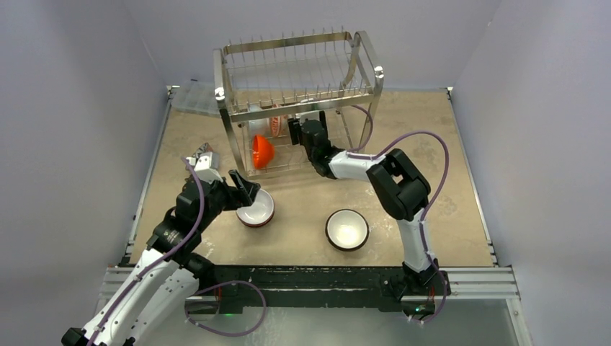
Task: Load the bowls into the dish rack
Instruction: Place the bowl in the dish rack.
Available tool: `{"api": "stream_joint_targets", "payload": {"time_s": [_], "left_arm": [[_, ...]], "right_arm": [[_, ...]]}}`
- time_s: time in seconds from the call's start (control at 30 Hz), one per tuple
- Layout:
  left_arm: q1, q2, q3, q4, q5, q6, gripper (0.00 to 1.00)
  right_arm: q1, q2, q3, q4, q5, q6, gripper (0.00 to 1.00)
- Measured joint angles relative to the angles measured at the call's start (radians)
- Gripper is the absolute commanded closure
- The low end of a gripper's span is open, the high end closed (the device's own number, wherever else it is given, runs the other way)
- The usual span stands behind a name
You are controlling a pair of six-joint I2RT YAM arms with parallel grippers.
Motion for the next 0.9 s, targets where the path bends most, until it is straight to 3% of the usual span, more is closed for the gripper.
{"api": "stream_joint_targets", "payload": {"time_s": [0.9], "left_arm": [[0.000, -0.013, -0.046, 0.003, 0.023, -0.019, 0.23]], "right_arm": [[-0.015, 0.112, 0.152, -0.045, -0.039, -0.175, 1.00]]}}
